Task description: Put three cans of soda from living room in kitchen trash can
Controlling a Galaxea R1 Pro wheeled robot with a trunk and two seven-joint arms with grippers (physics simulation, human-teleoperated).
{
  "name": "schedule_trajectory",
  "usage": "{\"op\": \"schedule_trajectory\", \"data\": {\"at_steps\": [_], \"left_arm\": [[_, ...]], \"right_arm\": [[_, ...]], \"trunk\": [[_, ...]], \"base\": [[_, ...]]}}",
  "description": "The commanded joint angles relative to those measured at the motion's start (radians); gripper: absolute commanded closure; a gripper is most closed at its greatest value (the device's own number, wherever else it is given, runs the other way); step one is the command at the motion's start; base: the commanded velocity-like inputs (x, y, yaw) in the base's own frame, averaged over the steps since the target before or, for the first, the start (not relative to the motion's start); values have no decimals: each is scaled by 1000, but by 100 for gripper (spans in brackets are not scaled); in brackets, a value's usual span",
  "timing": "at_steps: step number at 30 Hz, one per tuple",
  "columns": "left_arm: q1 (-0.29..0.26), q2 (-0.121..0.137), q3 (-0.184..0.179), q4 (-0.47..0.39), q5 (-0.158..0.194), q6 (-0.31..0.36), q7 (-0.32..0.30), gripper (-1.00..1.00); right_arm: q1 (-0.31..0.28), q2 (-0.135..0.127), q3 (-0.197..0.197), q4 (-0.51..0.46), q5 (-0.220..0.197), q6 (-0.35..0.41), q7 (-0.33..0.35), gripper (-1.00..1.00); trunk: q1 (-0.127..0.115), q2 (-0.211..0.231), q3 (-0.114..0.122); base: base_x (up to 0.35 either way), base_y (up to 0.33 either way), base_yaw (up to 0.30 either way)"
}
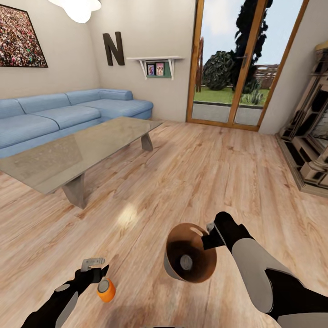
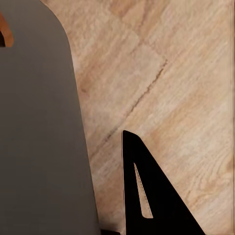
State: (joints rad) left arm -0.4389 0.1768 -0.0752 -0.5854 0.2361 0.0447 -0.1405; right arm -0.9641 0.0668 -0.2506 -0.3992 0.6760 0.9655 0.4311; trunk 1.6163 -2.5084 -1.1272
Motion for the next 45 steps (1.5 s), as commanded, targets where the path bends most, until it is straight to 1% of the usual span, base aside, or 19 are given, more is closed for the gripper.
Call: {"op": "schedule_trajectory", "data": {"at_steps": [1,12,14,16,19,26,33,45], "left_arm": [[0,0,0,0,0,0,0,-100],[0,-4,0,1,-3,0,-1,-100],[0,-5,0,1,-5,0,-1,-100],[0,-6,0,1,-6,0,-1,-100],[0,-6,0,3,-8,0,-1,-100],[0,-6,-1,8,-9,0,-1,-100],[0,-7,-2,7,-9,0,-1,-100],[0,-7,-3,4,-9,-1,-1,-100]], "right_arm": [[0,0,-2,-3,-23,5,0,100],[-2,0,-3,-26,-24,9,1,100],[-2,-3,-3,-28,-24,33,1,100],[-3,-3,-3,-40,-24,78,1,100],[-5,-2,-1,-60,-24,82,2,100],[-11,0,9,-84,-26,82,3,100],[-39,1,11,-87,-29,82,4,100],[-89,1,12,-88,-28,82,6,100]], "trunk": [[0,0,0],[0,0,0],[0,0,0],[0,0,0],[0,0,0],[3,-2,-27],[6,-3,-54],[6,-3,-54]], "base": [[23,21,0],[7,6,0],[0,0,0],[0,0,0],[0,0,0],[0,0,0],[0,0,0],[0,0,0]]}}
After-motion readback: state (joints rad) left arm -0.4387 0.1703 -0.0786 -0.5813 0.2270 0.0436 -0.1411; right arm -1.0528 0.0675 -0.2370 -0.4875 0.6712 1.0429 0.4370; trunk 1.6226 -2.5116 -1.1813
